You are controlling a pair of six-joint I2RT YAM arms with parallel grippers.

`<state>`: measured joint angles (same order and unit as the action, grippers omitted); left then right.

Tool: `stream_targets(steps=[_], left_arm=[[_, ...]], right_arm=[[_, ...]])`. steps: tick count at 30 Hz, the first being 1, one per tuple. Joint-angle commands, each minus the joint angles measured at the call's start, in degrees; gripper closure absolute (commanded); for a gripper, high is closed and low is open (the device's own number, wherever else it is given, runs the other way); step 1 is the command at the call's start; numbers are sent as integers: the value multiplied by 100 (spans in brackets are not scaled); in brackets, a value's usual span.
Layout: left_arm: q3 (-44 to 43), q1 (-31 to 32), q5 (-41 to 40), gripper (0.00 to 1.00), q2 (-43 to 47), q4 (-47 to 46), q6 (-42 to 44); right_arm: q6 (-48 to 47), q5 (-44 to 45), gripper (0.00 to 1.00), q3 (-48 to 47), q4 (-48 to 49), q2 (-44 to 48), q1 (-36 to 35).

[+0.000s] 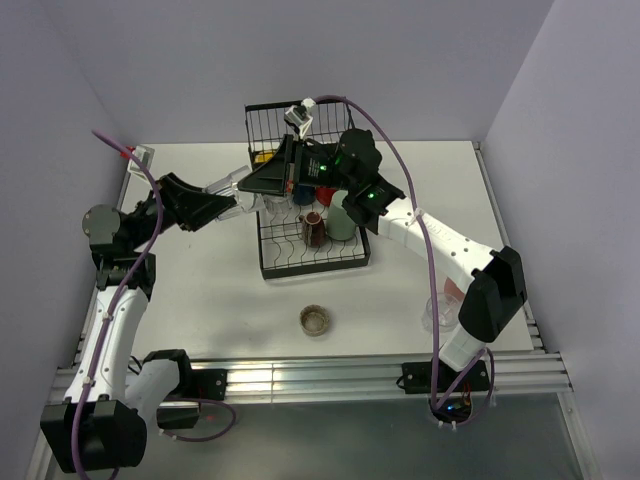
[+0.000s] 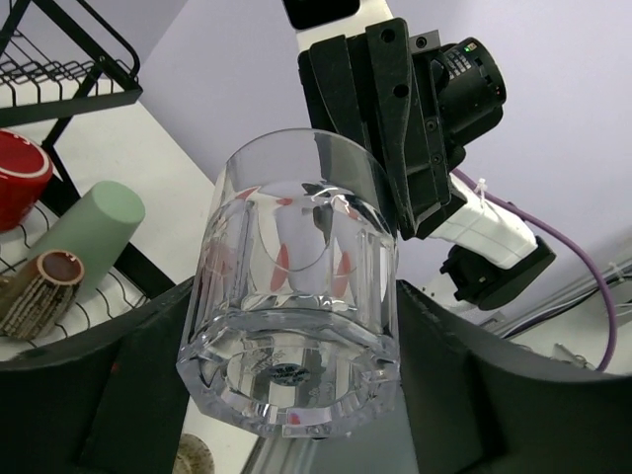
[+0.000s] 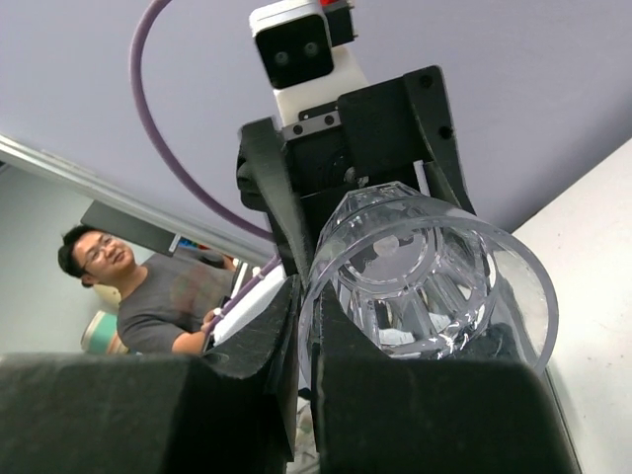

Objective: Load the cups into the dish rack
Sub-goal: Pass the cup from the right arm to the left

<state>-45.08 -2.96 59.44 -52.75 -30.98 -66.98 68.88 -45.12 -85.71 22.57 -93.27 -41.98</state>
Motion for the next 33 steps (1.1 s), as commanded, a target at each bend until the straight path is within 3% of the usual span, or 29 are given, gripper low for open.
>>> stream_targets(steps=[1, 4, 6, 7, 10, 13, 14, 17, 22, 26, 33], left_arm=[[-18, 41, 120, 32, 55, -198, 10], [-62, 68, 164, 68, 63, -119, 9], [-106, 103, 191, 84, 46, -14, 36], [-141, 112, 199, 99, 46, 39, 71], [-238, 129, 130, 100, 125, 451, 290], [-405, 138, 24, 100, 230, 1020, 597], [-449, 138, -11, 100, 265, 1163, 685], [-616, 138, -108, 100, 327, 1637, 932], [-853, 138, -257, 100, 380, 2297, 1335], [-1116, 138, -529, 100, 362, 3332, 1819], [-1757, 182, -1292, 100, 108, 4887, 2802]], right_arm=[[-33, -102, 100, -138, 371, -15, -100], [-77, -58, 100, -174, 345, -77, -127], [-147, -14, 100, -200, 205, -112, -144], [-260, 21, 100, -218, 143, -112, -153], [-524, 240, 92, -200, -208, -51, -153], [-893, 686, 73, -174, -744, 107, -153], [-990, 837, 62, -157, -910, 160, -153], [-1245, 1337, 50, -51, -1316, 371, -144], [-1456, 1778, 46, 89, -1729, 599, -127], [-1632, 2287, 43, 239, -2132, 950, -48], [-2053, 3912, 42, 686, -3441, 1689, 408]])
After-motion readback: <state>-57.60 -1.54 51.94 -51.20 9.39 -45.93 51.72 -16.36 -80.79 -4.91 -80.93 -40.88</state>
